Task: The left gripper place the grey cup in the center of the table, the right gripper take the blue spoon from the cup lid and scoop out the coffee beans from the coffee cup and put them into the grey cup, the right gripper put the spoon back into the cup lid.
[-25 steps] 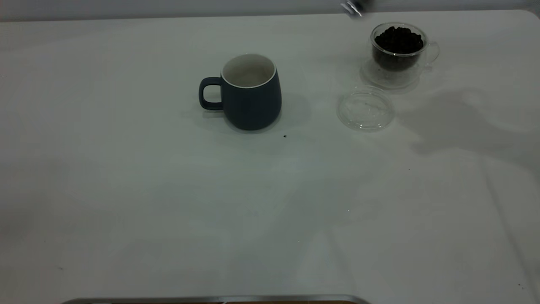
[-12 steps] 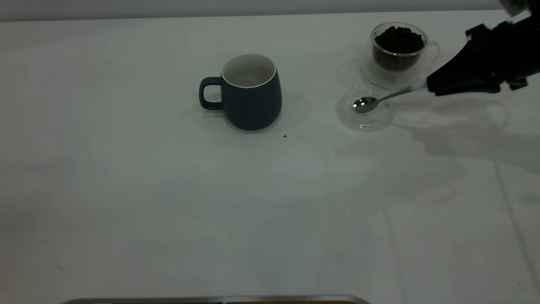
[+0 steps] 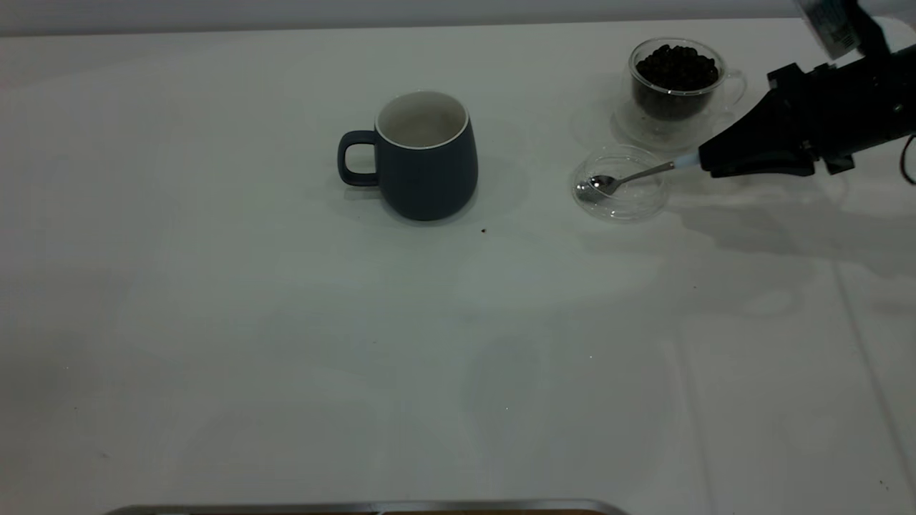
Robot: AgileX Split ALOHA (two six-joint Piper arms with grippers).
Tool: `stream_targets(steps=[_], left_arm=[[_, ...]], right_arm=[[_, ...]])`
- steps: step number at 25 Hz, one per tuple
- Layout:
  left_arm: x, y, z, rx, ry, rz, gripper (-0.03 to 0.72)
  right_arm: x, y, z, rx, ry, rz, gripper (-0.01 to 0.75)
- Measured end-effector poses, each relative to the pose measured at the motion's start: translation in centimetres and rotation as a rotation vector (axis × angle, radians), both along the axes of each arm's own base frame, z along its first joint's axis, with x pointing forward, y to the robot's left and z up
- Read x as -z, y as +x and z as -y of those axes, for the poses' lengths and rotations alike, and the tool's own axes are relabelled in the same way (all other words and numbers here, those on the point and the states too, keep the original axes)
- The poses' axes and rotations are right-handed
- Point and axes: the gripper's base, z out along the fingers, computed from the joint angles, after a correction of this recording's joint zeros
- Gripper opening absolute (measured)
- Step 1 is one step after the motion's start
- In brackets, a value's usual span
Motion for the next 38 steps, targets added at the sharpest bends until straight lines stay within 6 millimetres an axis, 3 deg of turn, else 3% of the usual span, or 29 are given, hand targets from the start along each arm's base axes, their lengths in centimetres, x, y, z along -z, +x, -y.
stream_targets(steps=[8, 16, 20, 25, 29, 31, 33, 36, 38], left_arm=[[0.0, 0.0, 0.0, 0.0, 0.0, 0.0, 0.59], [0.0, 0.0, 0.0, 0.0, 0.0, 0.0, 0.59], [0.0, 0.0, 0.0, 0.0, 0.0, 0.0, 0.59], [0.0, 0.0, 0.0, 0.0, 0.0, 0.0, 0.59], [0.0, 0.0, 0.0, 0.0, 0.0, 0.0, 0.59], [0.0, 0.0, 0.0, 0.0, 0.0, 0.0, 0.59], [0.0, 0.0, 0.0, 0.0, 0.0, 0.0, 0.59], [0.0, 0.0, 0.0, 0.0, 0.0, 0.0, 0.59], [0.0, 0.0, 0.0, 0.0, 0.0, 0.0, 0.59]], right_arm=[[0.8, 0.0, 0.1, 0.014, -0.009, -0.013, 0.159], [1.0, 0.1, 0.3, 0.013, -0.038, 0.001, 0.414], [1.1, 0.3, 0.6, 0.031, -0.084, 0.011, 0.501], [-0.2, 1.2, 1.4, 0.072, -0.184, 0.063, 0.585], [-4.1, 2.1, 1.6, 0.07, -0.228, 0.142, 0.585], [-7.2, 2.2, 1.3, 0.076, -0.239, 0.162, 0.58], [-11.4, 1.5, 0.4, 0.089, -0.255, 0.17, 0.576], [-18.5, -1.5, -1.5, 0.033, -0.368, 0.187, 0.576], [-22.6, -4.9, -2.6, -0.022, -0.471, 0.197, 0.576]])
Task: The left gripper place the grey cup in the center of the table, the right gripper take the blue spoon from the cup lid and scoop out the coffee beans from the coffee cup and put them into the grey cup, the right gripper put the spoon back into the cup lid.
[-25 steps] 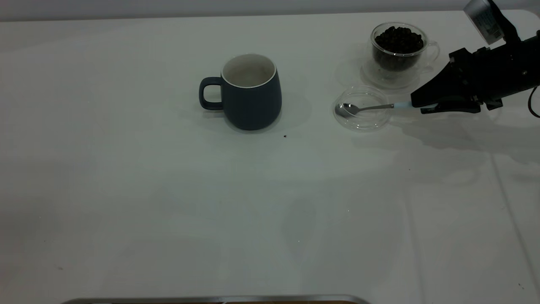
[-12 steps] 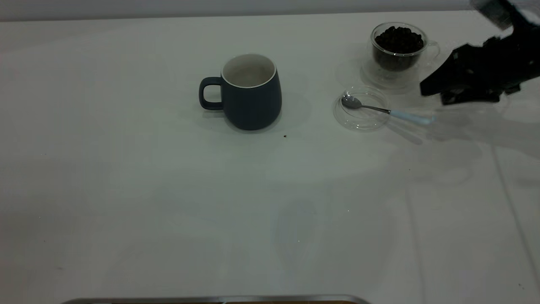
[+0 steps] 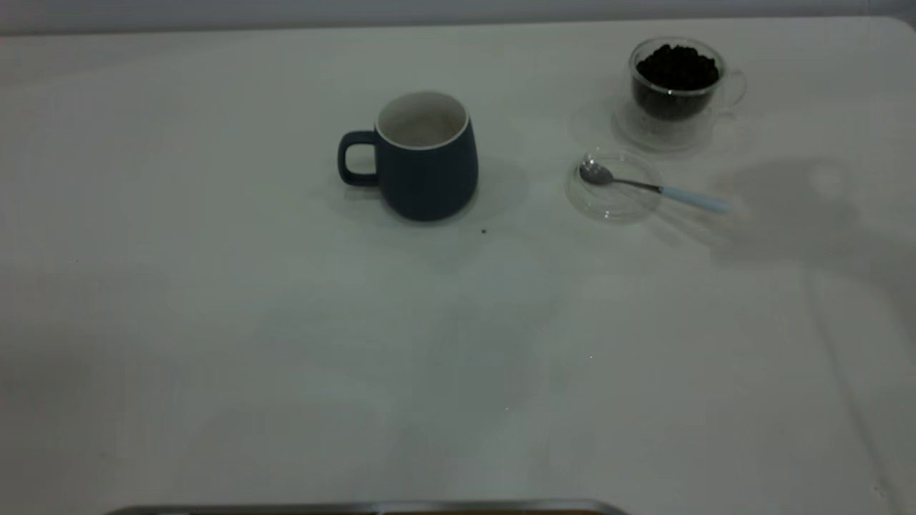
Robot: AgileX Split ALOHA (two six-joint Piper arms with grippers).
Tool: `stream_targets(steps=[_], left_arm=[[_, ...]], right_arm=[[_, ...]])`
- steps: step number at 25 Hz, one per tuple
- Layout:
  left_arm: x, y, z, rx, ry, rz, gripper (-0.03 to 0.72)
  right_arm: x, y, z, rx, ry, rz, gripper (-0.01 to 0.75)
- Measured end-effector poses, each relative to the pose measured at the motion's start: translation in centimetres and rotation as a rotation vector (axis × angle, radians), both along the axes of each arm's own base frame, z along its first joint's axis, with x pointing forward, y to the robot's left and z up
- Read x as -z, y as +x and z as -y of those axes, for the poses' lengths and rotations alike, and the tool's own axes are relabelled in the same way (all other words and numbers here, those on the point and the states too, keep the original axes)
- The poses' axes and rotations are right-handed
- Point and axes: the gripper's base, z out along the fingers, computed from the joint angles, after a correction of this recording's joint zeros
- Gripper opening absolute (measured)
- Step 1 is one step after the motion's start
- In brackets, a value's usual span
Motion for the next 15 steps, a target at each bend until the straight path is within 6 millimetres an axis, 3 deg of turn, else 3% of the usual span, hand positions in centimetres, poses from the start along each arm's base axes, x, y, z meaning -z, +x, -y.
stream_targets(steps=[3, 6, 10, 15], left_arm=[[0.0, 0.0, 0.0, 0.0, 0.0, 0.0, 0.59], [0.0, 0.0, 0.0, 0.0, 0.0, 0.0, 0.59], [0.0, 0.0, 0.0, 0.0, 0.0, 0.0, 0.59], [0.0, 0.0, 0.0, 0.0, 0.0, 0.0, 0.59]], right_arm=[[-4.9, -6.3, 0.2, 0.021, -0.151, -0.011, 0.573], [-6.7, -12.6, 1.6, 0.13, -0.246, -0.018, 0.559], [-6.2, -20.5, 2.3, 0.238, -0.244, -0.013, 0.547], [-4.1, -27.3, 2.5, 0.33, -0.177, 0.114, 0.546]])
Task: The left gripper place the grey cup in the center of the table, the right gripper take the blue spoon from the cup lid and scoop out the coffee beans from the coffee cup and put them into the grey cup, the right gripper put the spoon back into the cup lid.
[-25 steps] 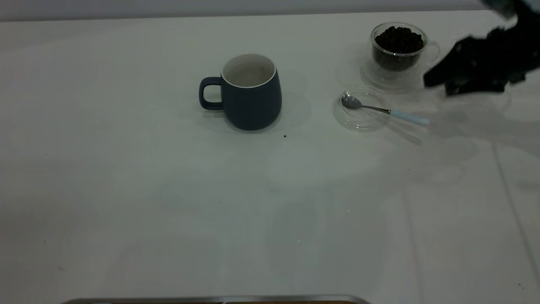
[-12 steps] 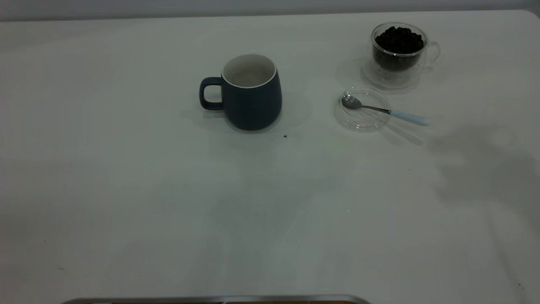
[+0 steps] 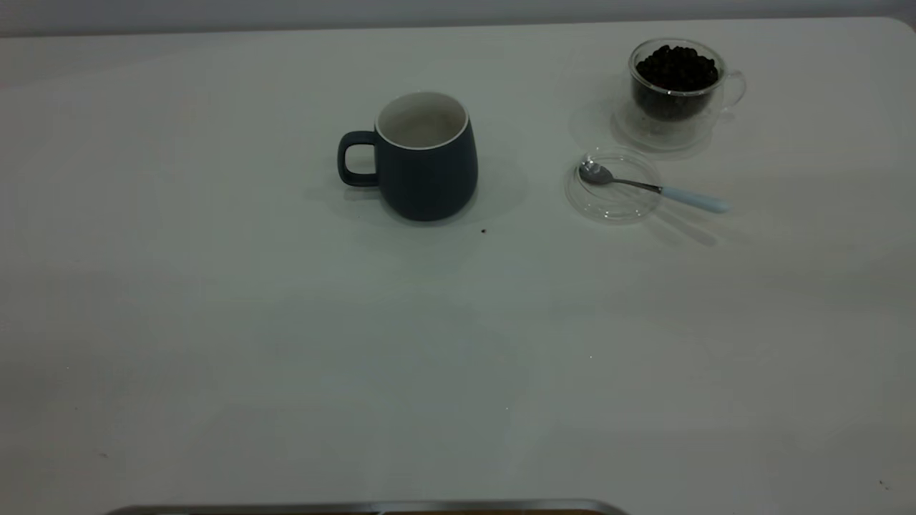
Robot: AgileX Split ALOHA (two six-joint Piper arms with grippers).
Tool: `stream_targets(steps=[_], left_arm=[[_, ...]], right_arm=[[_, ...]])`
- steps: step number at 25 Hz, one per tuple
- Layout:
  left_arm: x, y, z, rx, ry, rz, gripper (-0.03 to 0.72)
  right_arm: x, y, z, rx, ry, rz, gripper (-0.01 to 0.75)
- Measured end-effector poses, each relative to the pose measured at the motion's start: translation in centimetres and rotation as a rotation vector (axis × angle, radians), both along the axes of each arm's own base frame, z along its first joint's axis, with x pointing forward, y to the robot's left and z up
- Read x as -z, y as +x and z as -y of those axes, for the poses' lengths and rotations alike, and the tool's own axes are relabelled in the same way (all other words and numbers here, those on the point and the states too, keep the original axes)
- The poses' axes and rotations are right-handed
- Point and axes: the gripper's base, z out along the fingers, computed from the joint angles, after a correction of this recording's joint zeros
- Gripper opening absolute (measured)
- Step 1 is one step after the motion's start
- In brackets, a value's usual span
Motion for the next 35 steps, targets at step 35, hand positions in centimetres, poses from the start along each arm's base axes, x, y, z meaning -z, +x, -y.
stream_targets(steps=[35], left_arm=[[0.0, 0.0, 0.0, 0.0, 0.0, 0.0, 0.59]], right_arm=[[-0.3, -7.2, 0.2, 0.019, 0.037, 0.426, 0.518]])
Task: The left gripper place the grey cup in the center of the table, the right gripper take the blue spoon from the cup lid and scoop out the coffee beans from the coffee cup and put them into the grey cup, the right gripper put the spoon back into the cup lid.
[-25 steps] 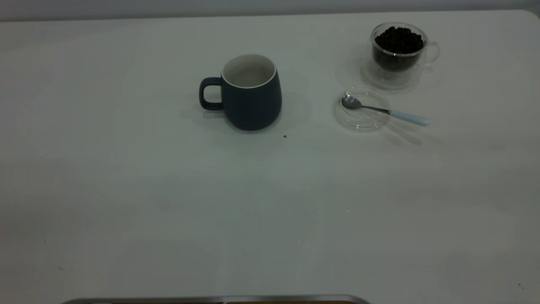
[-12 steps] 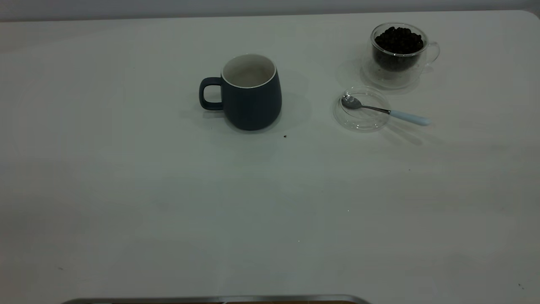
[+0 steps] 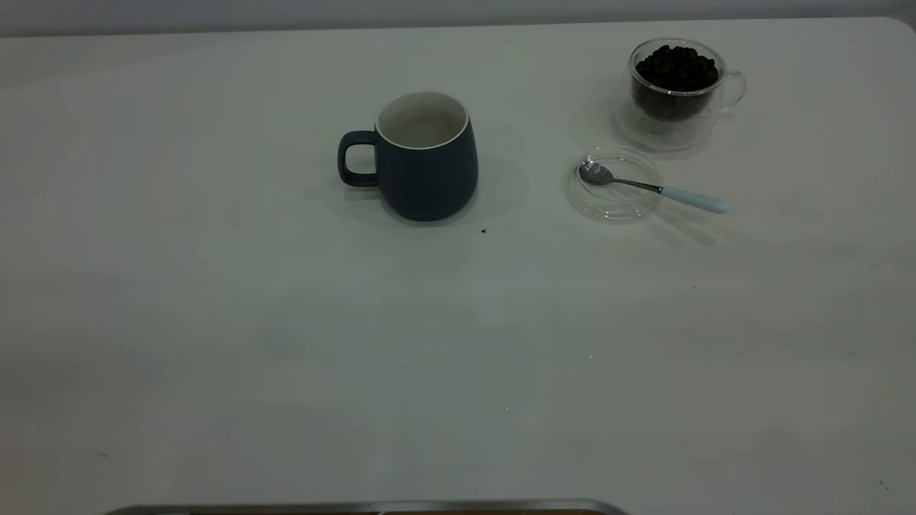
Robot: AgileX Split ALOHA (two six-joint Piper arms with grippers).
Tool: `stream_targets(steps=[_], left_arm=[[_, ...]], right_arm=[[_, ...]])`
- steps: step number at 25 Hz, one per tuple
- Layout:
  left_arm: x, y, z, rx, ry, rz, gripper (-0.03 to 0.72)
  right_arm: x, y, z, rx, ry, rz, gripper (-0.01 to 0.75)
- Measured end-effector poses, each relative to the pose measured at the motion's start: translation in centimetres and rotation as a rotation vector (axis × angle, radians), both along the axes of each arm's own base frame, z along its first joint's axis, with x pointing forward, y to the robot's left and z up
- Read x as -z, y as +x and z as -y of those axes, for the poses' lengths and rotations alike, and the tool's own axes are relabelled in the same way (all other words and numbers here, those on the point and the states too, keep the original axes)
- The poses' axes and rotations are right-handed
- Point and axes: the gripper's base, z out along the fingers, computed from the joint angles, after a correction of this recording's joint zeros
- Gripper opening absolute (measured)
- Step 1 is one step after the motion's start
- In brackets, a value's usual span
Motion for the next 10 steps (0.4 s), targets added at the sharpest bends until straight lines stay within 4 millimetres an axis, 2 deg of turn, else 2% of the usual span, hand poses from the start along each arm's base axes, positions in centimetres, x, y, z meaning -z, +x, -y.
stream_targets(steps=[10], left_arm=[[0.0, 0.0, 0.0, 0.0, 0.0, 0.0, 0.59]], right_arm=[[0.0, 0.0, 0.0, 0.0, 0.0, 0.0, 0.472]])
